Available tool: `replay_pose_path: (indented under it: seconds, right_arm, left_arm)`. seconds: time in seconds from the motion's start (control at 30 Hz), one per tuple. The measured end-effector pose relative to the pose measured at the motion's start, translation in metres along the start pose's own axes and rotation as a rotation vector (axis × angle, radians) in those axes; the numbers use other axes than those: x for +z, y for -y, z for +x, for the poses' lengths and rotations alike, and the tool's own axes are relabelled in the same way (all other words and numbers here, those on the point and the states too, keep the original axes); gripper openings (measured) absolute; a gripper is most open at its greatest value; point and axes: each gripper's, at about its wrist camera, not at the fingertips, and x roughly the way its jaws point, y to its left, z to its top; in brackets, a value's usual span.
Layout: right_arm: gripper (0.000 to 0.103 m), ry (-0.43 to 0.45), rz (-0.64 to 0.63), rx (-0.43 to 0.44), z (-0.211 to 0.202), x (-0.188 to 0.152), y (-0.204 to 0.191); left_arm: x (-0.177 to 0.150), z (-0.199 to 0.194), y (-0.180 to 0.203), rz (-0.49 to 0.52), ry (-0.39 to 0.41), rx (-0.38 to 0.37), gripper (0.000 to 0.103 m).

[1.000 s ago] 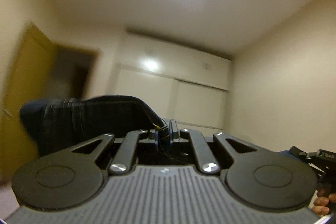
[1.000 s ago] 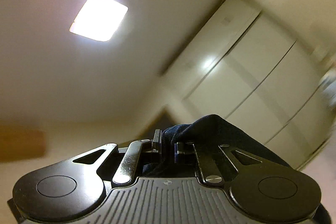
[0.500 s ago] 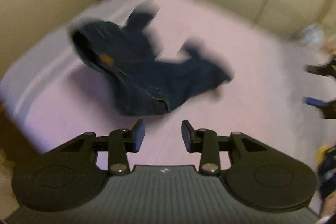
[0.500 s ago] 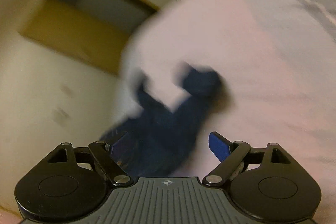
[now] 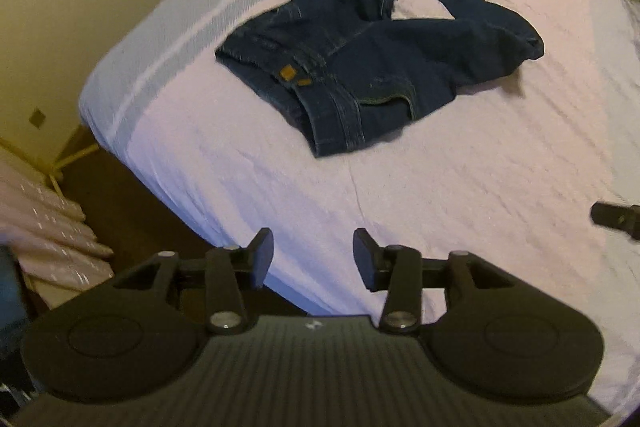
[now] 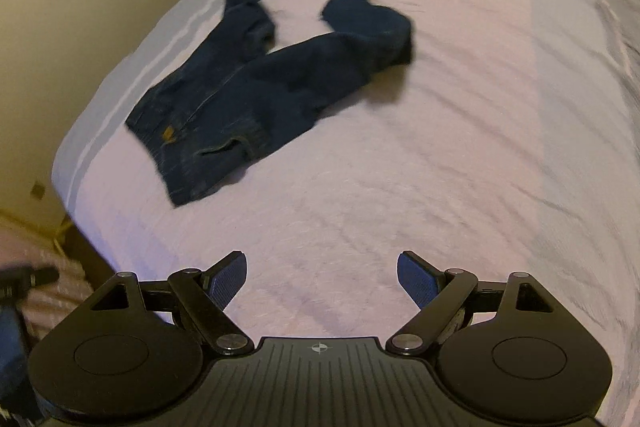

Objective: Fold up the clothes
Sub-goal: 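Open both grippers and move them over the spread jeans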

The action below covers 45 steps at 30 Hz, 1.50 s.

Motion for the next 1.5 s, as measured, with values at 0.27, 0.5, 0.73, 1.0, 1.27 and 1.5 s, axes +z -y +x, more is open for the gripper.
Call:
replay_pose_path:
  seconds: [0.27, 0.5, 0.73, 1.0, 1.27, 1.5]
  right_arm:
    - [0.086, -0.064, 0.074, -0.083, 0.012, 0.018, -0.048]
    - [0.086, -0.023, 0.236, -0.197, 0.03, 0.049, -0.082]
    - [0.086, 0.019, 0.317, -0.267, 0.049, 0.065, -0.133]
    - [0.086, 0.014, 0.326, -0.339, 0.069, 0.073, -0.181]
    - [0.086, -0.01, 0.317, -0.356, 0.087, 0.078, -0.199]
    - [0.086, -0.04, 0.291, -0.36, 0.099, 0.079, -0.209]
  left_arm:
    - [0.037, 0.053, -0.023, 0.079, 0.011, -0.062, 0.04]
    - [0.095, 0.101, -0.067, 0.218, -0.009, -0.127, 0.04]
    - [0.144, 0.132, -0.098, 0.358, 0.014, -0.183, 0.04]
    - [0.163, 0.155, -0.118, 0.432, 0.013, -0.231, 0.041]
    - [0.163, 0.169, -0.146, 0.416, -0.008, -0.266, 0.042]
    - [0.167, 0.19, -0.176, 0.378, -0.024, -0.22, 0.045]
